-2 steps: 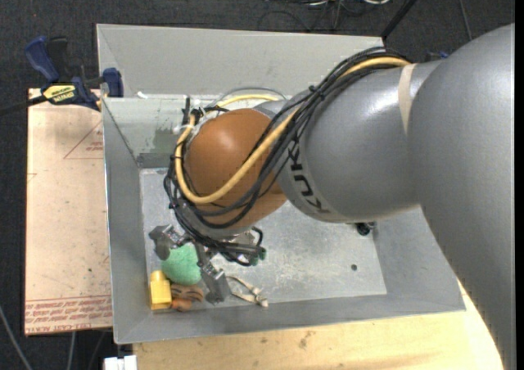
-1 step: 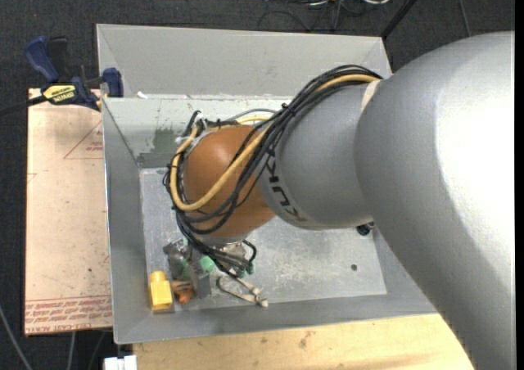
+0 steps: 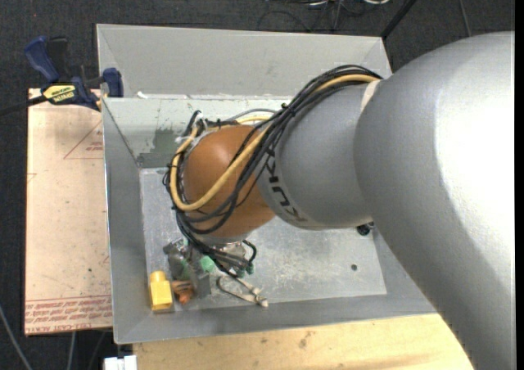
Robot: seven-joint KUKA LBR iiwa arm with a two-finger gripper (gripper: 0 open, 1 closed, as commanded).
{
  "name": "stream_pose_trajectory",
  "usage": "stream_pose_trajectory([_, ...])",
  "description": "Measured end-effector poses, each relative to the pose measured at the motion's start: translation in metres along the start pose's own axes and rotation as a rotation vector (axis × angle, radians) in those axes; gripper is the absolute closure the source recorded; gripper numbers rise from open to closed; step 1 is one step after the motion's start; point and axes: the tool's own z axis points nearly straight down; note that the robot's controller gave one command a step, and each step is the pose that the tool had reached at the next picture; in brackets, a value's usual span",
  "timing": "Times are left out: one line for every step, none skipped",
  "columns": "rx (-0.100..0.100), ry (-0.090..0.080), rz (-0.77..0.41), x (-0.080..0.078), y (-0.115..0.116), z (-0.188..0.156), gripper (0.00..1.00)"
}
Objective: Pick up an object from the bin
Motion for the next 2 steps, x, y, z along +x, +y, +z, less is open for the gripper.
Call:
stream_pose_trajectory([-0.002, 0.005, 0.001, 0.006, 0.002, -0.041, 1.0])
stream_pose_trajectory([0.0, -0.016, 0.001, 0.003, -0.003, -0.064, 1.0])
